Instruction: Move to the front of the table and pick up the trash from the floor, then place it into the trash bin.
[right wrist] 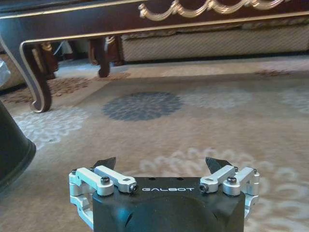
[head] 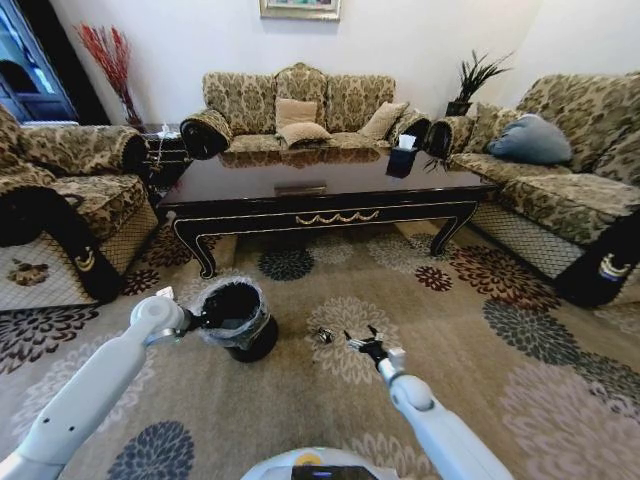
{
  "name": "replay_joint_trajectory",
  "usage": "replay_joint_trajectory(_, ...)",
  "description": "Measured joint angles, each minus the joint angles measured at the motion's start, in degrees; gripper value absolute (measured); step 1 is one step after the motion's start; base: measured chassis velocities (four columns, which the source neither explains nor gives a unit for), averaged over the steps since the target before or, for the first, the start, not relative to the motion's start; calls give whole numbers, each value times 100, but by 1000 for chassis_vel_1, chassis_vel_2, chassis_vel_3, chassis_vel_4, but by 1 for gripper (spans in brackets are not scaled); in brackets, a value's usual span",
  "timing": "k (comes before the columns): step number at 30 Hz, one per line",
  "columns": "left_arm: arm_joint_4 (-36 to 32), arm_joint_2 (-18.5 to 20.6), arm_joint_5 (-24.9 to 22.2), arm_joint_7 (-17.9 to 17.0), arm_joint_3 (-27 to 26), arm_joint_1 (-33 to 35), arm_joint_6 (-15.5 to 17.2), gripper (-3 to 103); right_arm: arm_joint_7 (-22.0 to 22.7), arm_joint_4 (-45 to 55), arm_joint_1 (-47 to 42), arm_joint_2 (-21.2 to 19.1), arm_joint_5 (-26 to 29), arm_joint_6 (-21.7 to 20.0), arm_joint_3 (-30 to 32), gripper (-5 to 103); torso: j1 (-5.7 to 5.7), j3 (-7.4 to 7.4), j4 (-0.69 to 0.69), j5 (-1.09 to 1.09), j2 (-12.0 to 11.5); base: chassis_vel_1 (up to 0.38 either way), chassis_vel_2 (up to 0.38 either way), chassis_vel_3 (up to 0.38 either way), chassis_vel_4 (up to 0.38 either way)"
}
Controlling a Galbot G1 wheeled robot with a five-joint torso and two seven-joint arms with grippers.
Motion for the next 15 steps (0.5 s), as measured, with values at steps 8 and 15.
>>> replay_joint_trajectory(8, 73, 5, 10, -103, -10, 121, 0, 0, -150, -980, 546, 462, -296, 205, -473, 100, 0, 0, -2, 1, 0, 0, 0, 0, 0)
replay_joint_trajectory(15, 72, 24, -10, -142, -12, 123, 0, 0, -236, -1516, 768, 624, -573, 378, -570, 100, 0, 0, -2, 2, 0, 0, 0, 0, 0)
